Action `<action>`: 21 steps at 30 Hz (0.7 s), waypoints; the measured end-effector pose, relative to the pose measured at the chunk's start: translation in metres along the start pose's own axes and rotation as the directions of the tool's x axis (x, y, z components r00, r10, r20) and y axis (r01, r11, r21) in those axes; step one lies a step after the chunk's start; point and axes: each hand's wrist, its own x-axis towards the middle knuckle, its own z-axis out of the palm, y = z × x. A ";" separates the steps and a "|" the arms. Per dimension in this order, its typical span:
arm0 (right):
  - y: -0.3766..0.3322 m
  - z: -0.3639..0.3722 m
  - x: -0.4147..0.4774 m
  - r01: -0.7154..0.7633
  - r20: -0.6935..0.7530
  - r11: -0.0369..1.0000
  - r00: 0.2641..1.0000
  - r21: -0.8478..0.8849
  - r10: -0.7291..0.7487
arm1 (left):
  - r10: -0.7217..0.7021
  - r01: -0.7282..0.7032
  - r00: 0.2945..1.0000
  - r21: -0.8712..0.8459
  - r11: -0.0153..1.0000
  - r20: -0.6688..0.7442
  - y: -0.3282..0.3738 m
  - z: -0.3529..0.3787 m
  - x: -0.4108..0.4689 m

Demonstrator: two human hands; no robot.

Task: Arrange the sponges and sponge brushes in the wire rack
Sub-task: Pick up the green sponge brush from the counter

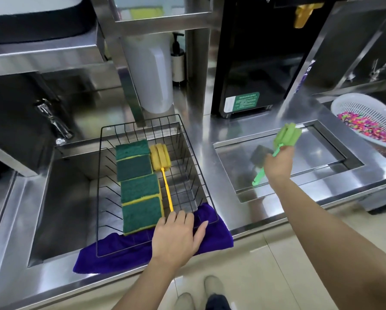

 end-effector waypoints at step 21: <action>-0.063 0.128 -0.118 0.649 0.667 0.741 0.630 -0.172 -0.398 | -0.065 0.066 0.994 0.003 0.998 -0.089 -0.010 0.007 -0.016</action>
